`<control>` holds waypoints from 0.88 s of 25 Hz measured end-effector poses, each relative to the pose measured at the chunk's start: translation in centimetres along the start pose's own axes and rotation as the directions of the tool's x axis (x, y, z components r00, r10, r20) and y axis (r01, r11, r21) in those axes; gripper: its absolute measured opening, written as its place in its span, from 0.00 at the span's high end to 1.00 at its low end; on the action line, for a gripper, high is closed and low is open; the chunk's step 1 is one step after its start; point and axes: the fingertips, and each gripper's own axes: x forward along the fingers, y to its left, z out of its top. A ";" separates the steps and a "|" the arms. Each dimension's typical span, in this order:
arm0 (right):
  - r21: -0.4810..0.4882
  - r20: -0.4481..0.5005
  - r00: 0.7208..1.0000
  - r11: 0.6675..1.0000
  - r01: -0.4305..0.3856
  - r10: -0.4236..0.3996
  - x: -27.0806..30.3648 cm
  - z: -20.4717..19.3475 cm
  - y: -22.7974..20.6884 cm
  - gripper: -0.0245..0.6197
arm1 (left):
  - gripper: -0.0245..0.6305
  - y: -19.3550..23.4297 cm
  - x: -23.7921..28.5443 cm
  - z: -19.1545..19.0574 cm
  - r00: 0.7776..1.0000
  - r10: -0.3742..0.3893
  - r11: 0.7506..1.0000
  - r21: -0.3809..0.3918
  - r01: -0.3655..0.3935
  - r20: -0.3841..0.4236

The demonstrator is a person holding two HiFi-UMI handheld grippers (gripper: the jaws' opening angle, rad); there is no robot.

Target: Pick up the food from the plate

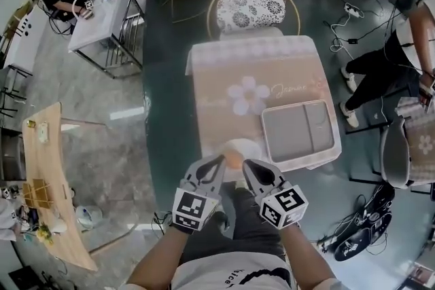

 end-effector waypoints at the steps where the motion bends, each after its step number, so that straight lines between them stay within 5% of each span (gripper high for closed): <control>1: -0.013 -0.013 1.000 1.000 -0.003 0.003 0.5 -1.0 -0.1 0.94 | 0.96 0.2 0.2 -0.7 1.000 0.001 1.000 -0.002 -0.001 0.000; 8: -0.099 -0.095 0.995 0.995 -0.027 0.018 3.3 -6.2 -0.9 0.93 | 0.96 1.4 2.1 -4.1 1.000 0.006 1.000 -0.009 -0.006 0.003; 13: -0.153 -0.198 0.979 0.986 -0.073 0.042 5.5 -9.6 -2.3 0.71 | 0.96 2.7 3.2 -6.3 1.000 0.029 0.999 -0.017 -0.029 0.008; 22: -0.263 -0.351 0.936 0.956 -0.132 0.033 8.3 -14.2 -4.4 0.55 | 0.96 3.8 4.9 -8.5 0.999 0.041 0.999 -0.028 -0.040 0.014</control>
